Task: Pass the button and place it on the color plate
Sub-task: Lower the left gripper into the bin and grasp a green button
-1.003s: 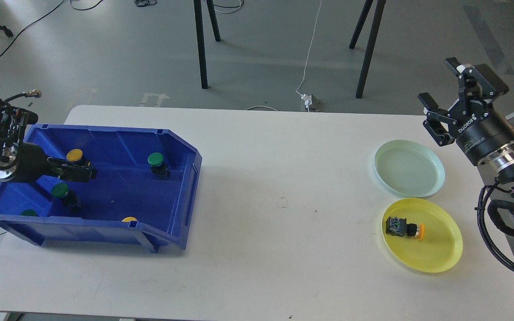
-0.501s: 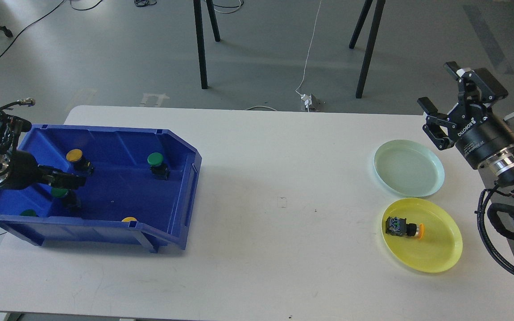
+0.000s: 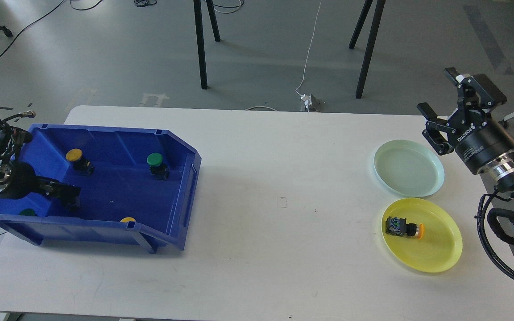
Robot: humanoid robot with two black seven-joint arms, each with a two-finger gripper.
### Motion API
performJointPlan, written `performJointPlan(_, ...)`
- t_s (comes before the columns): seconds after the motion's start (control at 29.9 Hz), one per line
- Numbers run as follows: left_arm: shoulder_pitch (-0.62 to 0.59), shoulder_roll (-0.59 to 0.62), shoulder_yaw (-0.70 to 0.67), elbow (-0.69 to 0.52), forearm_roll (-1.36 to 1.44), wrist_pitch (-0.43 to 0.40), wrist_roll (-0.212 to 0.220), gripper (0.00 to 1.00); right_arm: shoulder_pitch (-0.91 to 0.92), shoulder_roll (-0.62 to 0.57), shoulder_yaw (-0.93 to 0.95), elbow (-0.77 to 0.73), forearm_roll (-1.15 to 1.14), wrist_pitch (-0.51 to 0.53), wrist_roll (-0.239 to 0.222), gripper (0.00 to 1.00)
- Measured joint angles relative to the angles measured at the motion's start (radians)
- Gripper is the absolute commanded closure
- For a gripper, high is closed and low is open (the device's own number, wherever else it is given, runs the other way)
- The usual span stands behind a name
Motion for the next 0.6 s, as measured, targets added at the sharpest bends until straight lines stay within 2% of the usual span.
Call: performJointPlan(0.6,0.011,-0.02,0.0,0.015,-0.006,0.0,0.0,0.04,-0.01,-0.002,0.004,0.001,0.0,0.0,0.001,0.1)
